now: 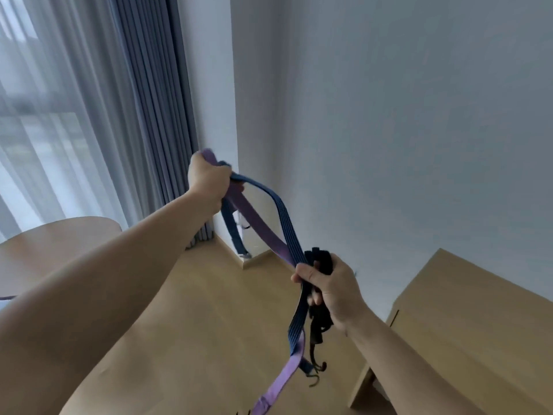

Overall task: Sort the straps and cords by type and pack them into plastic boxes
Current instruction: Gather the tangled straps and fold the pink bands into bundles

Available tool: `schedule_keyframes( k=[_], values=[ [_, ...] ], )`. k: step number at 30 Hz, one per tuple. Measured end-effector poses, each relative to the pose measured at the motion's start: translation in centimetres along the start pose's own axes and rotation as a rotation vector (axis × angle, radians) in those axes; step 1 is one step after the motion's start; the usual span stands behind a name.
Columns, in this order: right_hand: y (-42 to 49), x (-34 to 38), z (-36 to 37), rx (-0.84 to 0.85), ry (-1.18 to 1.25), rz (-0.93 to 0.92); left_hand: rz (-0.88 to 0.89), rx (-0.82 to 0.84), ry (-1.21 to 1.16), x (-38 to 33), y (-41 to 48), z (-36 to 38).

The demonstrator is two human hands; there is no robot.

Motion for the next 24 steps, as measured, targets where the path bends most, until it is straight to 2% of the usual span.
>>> schedule_keyframes(
  k=[3, 5, 7, 9, 12, 18, 20, 24],
  values=[
    [-0.4, 3.6, -1.6, 0.007, -0.003, -0.082, -0.183, 0.019, 0.157, 5.2, -0.6, -1.2],
    [-0.4, 5.6, -2.0, 0.027, -0.05, -0.119, -0.37, 0.084, 0.15, 8.8, -2.3, -1.6],
    [-0.1, 7.1, -1.9, 0.038, -0.114, -0.13, -0.494, 0.257, 0.156, 11.6, -4.7, -1.3],
    [0.4, 7.6, -1.4, 0.058, -0.183, -0.114, -0.535, 0.474, 0.237, 13.1, -7.2, -0.5],
    [0.9, 7.3, -0.3, 0.104, -0.281, -0.054, -0.413, 0.705, 0.262, 12.4, -10.1, 1.0],
    [1.2, 6.2, -0.1, 0.083, -0.325, 0.021, -0.189, 1.054, 0.039, 10.1, -15.3, 3.6],
    [0.8, 6.1, -0.3, 0.069, -0.319, 0.031, -0.148, 1.057, -0.034, 10.1, -16.6, 4.8],
    [-0.2, 7.0, -1.1, 0.015, -0.273, 0.055, -0.097, 0.86, -0.042, 11.4, -18.2, 7.9]
  ],
)
Point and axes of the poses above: each hand's wrist, its own y-axis towards the middle knuckle, its own z-axis out of the palm, x = y × z, the point moved 4 cm from there along y, towards the middle knuckle, and after that the axes turned 13 degrees about z, right-handed, at the moved point
